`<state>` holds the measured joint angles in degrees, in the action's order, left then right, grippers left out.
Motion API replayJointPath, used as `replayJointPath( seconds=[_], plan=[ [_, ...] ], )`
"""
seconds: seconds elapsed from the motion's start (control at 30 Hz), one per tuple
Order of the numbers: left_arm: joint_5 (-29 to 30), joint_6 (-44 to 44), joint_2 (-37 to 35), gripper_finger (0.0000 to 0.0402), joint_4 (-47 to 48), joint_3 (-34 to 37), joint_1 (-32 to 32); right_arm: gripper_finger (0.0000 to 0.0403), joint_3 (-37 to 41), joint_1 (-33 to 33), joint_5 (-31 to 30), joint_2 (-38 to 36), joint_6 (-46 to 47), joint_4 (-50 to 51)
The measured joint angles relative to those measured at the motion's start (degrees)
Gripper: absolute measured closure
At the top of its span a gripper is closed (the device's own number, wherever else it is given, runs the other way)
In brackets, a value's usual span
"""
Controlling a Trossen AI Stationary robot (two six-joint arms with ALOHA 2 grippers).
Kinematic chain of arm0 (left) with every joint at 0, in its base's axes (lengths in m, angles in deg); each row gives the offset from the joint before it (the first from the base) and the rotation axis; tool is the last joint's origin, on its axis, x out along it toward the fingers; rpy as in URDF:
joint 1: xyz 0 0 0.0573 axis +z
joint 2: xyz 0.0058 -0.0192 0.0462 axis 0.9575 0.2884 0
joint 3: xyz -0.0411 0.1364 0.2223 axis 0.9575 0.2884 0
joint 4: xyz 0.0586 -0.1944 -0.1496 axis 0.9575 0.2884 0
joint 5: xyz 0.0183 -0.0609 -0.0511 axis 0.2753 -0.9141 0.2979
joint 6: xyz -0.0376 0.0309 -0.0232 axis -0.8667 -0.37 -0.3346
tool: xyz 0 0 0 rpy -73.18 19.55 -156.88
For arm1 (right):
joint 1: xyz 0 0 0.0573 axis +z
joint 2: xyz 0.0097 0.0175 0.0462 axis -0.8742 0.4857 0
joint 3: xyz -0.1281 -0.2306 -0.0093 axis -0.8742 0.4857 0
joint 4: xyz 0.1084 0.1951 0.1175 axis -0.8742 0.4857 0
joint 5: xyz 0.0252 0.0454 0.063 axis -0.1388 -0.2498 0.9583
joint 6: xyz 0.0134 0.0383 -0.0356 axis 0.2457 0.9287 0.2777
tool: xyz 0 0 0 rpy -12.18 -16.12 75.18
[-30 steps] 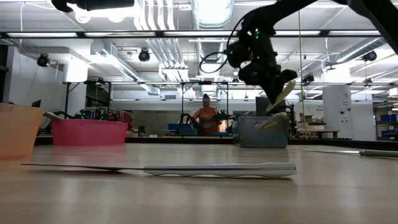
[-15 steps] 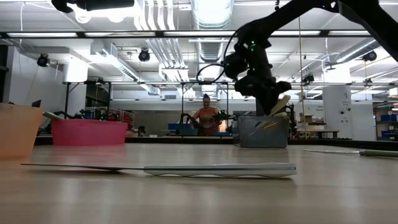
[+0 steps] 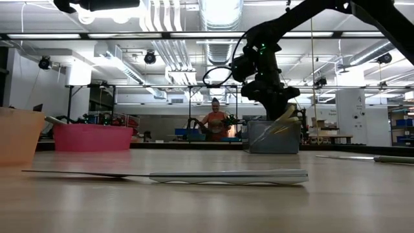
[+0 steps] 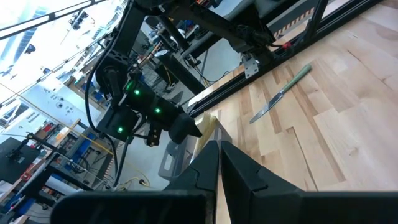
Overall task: Sort silverware by color (type)
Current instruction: Put the yellow knife into the black bin, then put the blue knife into the orange bin
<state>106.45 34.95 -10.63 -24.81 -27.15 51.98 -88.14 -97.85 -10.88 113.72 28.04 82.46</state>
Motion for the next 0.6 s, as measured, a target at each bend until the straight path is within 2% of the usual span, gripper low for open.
replayJointPath(
  seconds=[0.23,0.33,0.47,0.6],
  plan=[
    [0.0,-0.62,0.0,0.0402,-0.02,0.0,0.0,0.029,0.02,0.34,-0.17,-1.1,-0.4,0.74],
    [-0.02,-2.23,0.0,0.0402,-0.03,0.0,0.0,0.0291,0.02,1.3,-3.87,-3.72,-1.11,0.15],
    [-0.02,-6.95,0.0,0.0402,-0.02,0.0,0.0,0.0299,0.04,4.46,-10.24,-8.33,-1.66,-2.31],
    [-0.06,-14.77,0.0,0.0402,0.38,0.0,0.0,0.0306,0.81,10.02,-10.37,-14.25,-4.84,-9.06]
  ],
)
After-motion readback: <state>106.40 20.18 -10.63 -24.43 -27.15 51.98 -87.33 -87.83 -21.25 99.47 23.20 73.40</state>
